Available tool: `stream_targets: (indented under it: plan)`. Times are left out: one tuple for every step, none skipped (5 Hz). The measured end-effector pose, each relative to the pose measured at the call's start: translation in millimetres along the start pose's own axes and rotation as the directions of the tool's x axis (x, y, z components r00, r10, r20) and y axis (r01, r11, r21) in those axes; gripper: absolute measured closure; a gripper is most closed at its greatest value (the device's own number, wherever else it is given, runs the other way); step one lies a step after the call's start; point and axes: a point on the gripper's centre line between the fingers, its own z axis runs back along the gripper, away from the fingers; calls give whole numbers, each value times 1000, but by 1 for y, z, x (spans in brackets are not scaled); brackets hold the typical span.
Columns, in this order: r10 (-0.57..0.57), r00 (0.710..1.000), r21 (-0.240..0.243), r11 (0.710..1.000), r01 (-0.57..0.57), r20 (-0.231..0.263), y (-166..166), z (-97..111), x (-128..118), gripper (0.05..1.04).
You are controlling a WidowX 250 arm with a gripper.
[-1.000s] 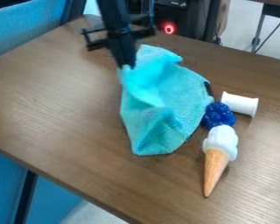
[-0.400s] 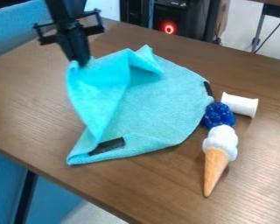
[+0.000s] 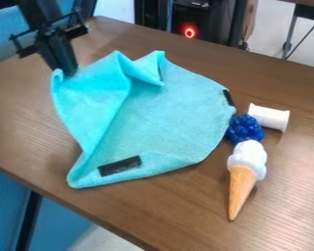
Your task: Unfold the cloth from right to left
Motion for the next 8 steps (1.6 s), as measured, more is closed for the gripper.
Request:
stream_targets:
  plan:
    - [103, 995, -53, 993, -103, -3, 10, 0, 0, 1028]
    - [163, 987, -57, 985, -163, 6, 16, -5, -1, 1028]
    - [208, 977, -58, 977, -206, 38, 24, -5, 0, 1028]
    - [33, 998, 139, 989, -41, 60, 30, 3, 6, 1028]
    - [-65, 997, 269, 962, 54, 34, 33, 17, 9, 1028]
    - [-103, 995, 307, 947, 94, 11, 33, 36, 9, 1028]
    - [-104, 994, 320, 943, 93, 18, 41, 37, 10, 1002]
    - [-82, 997, 368, 926, 81, -12, 54, 28, 4, 873]
